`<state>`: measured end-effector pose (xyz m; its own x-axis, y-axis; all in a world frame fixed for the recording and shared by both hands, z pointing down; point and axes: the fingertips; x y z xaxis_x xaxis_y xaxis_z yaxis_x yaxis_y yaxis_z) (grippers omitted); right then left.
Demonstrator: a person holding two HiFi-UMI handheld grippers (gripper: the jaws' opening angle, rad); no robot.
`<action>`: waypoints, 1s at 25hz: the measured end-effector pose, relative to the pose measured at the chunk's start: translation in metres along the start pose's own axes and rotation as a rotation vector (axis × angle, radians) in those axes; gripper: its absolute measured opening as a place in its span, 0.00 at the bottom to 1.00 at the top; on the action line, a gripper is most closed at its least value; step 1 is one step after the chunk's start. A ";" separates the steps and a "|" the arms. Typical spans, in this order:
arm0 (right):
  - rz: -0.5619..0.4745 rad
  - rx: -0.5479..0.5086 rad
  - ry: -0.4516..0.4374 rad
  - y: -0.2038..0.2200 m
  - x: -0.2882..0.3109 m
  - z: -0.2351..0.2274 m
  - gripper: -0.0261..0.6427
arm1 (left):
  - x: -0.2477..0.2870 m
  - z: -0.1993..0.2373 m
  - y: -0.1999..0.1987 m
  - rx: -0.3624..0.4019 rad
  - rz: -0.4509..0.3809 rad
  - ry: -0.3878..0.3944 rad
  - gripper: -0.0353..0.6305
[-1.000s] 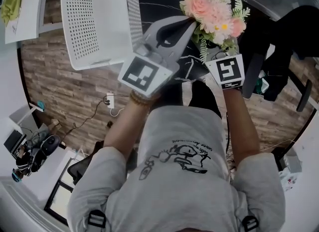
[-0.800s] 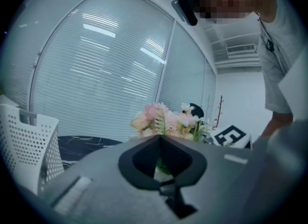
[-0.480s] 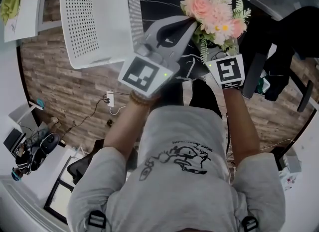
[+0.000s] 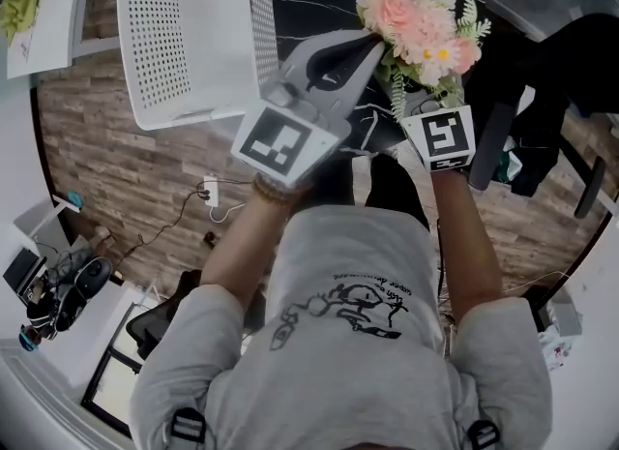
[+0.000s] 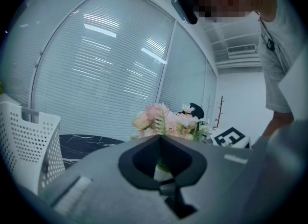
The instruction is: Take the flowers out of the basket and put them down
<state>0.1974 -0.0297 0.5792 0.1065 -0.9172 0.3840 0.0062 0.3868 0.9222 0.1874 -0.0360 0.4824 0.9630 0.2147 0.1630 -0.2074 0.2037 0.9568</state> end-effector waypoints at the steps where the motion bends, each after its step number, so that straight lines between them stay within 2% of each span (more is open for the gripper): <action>1: 0.001 0.004 0.001 0.001 0.000 0.000 0.53 | -0.001 0.000 0.000 0.000 -0.002 -0.001 0.06; 2: 0.004 0.009 0.002 0.002 0.000 0.000 0.53 | -0.001 0.000 -0.001 0.001 -0.005 -0.004 0.06; 5: 0.017 0.025 -0.002 0.004 -0.003 -0.001 0.61 | -0.003 -0.002 -0.005 0.011 -0.009 -0.010 0.06; 13: 0.022 0.040 0.012 -0.003 -0.027 -0.007 0.63 | -0.013 -0.016 -0.017 0.042 -0.012 -0.046 0.06; 18: 0.020 0.056 0.017 -0.013 -0.063 -0.012 0.57 | -0.031 -0.037 -0.027 0.039 -0.025 -0.096 0.06; 25: -0.007 0.091 -0.053 -0.041 -0.144 -0.002 0.45 | -0.055 -0.099 -0.044 0.040 -0.047 -0.120 0.06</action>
<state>0.1837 0.0869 0.4860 0.0537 -0.9245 0.3774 -0.0842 0.3724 0.9243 0.1266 0.0381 0.4075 0.9856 0.0900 0.1430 -0.1568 0.1720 0.9725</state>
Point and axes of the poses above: the fingertips, and each gripper's own axes: x forward along the fingers, z to its left, y out of its underside, and after that the axes turned 9 degrees about y, right-handed
